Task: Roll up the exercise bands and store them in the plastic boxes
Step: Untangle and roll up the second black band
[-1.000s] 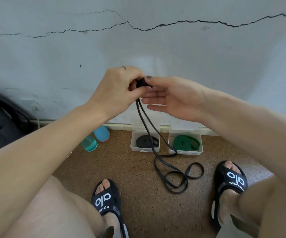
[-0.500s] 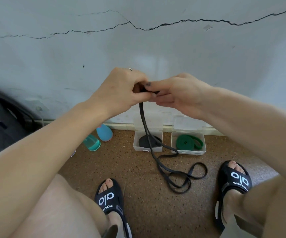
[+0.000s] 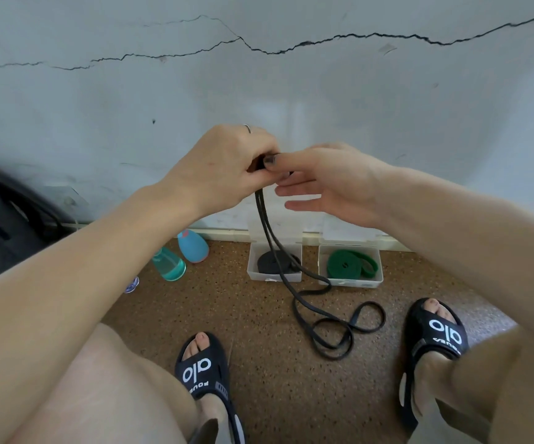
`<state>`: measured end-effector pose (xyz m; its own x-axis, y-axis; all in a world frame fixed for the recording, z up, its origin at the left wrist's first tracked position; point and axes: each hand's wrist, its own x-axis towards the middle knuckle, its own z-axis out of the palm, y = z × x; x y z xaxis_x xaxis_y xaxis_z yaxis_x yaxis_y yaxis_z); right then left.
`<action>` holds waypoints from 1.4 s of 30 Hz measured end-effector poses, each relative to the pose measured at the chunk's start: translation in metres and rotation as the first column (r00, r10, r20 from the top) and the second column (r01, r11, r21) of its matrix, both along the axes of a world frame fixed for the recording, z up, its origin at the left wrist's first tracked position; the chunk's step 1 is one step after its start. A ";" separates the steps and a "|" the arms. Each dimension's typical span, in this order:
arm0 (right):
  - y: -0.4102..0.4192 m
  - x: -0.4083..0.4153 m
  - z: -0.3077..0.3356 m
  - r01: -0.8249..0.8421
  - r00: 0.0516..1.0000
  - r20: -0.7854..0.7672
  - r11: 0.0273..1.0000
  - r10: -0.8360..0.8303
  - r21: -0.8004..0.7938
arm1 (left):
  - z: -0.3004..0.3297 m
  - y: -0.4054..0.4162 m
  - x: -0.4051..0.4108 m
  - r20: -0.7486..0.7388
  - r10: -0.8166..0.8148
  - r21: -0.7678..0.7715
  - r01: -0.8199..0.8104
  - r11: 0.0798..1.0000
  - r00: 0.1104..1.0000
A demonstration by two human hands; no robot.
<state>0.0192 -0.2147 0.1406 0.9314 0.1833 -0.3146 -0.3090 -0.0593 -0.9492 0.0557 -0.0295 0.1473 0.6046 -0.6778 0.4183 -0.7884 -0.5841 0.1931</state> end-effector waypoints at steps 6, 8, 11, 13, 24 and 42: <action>-0.001 0.003 0.001 -0.005 1.000 -0.024 0.995 0.008 0.097 | -0.005 0.001 0.000 -0.116 0.058 -0.130 -0.073 0.989 0.992; -0.004 0.005 0.002 -0.038 0.998 -0.052 0.986 0.047 0.161 | -0.006 0.002 -0.003 -0.201 0.060 -0.207 -0.103 0.973 0.978; -0.008 0.008 0.000 -0.099 0.991 -0.063 0.971 0.116 0.218 | -0.002 0.004 -0.004 -0.245 0.046 -0.203 -0.097 0.974 0.968; -0.012 0.010 -0.001 -0.190 0.977 -0.058 0.965 0.204 0.180 | 0.001 0.007 -0.003 -0.220 0.039 -0.123 -0.068 0.990 0.975; 0.010 0.017 -0.016 -0.332 0.913 -0.056 0.816 0.403 0.473 | 0.005 -0.006 -0.017 -0.367 -0.082 -0.285 -0.029 0.958 0.926; -0.015 0.011 -0.003 -0.463 0.886 0.051 0.886 0.462 0.028 | 0.000 0.021 -0.009 -0.448 -0.080 -0.278 -0.054 0.959 0.890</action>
